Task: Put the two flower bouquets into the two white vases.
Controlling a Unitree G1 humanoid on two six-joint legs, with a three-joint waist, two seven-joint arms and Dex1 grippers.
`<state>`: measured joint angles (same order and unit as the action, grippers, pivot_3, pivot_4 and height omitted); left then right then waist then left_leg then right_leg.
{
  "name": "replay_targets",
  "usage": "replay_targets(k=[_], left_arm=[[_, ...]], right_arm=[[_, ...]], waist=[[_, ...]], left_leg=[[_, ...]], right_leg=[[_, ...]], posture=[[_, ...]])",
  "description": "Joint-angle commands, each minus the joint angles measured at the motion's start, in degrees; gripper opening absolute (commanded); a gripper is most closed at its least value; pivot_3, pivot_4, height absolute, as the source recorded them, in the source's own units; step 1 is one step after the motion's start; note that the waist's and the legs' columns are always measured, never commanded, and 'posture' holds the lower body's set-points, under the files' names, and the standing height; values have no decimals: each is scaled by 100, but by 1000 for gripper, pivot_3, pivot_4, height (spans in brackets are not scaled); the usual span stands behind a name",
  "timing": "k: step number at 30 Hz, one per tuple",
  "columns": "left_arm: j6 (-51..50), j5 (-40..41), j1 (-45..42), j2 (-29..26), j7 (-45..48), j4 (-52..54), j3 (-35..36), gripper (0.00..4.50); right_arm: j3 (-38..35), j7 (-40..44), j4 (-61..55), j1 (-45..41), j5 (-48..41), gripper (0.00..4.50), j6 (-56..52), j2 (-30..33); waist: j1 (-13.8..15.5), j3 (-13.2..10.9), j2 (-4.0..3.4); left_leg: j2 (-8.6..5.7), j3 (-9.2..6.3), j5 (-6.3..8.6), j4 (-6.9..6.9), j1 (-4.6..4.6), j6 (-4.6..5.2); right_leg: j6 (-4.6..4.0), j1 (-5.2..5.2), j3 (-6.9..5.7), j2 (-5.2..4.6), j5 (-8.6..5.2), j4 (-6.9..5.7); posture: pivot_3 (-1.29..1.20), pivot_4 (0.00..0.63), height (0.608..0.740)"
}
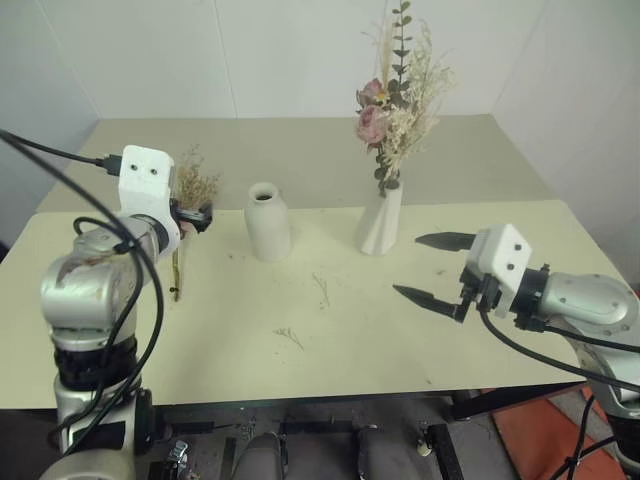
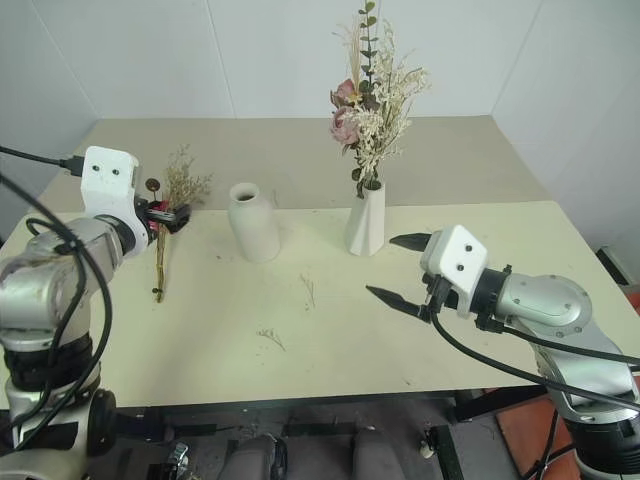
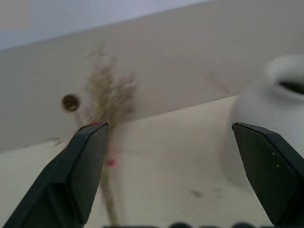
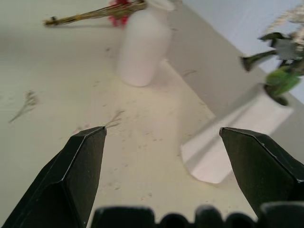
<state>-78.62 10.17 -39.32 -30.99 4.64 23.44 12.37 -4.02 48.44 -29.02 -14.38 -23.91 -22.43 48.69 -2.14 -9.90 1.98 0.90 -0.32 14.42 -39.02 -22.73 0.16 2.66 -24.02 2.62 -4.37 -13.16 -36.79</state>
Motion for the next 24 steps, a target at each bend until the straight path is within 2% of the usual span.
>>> replay_targets(k=[1, 7, 10, 24], left_arm=[[-426, -452, -448, 299, -581, -427, 228, 4500], [-341, -887, -850, 882, -1176, -1702, 291, 4500], [-222, -1035, -1135, 1088, -1472, -2369, 559, 4500], [1036, -775, -1765, 987, -1091, -4806, 789, 4500]], right_arm=[[111, 53, -78, -417, -150, 4485, -182, -74], [234, -132, -86, -809, -188, 4485, -537, -315], [222, -256, -176, -788, -166, 4485, -697, -334], [11, -551, -716, -529, -235, 4485, -1134, -262]], waist=[[5, 0, 0], [89, 1, 1], [147, 1, 2], [163, 1, 2]], left_leg=[[-1, 0, -2, 0, 3, -2], [-4, -3, -5, 2, -15, -8], [-5, -3, -5, 2, -26, -8], [-8, -7, -4, 3, -33, -9]], right_leg=[[0, 1, 1, -1, 0, -5], [-4, -17, -1, -5, 2, -3], [-4, -25, -4, -8, 3, 1], [-3, -25, -13, -12, 3, 1]], posture=[[0, 150, 740], [0, 150, 740], [0, 150, 740], [0, 150, 740]])
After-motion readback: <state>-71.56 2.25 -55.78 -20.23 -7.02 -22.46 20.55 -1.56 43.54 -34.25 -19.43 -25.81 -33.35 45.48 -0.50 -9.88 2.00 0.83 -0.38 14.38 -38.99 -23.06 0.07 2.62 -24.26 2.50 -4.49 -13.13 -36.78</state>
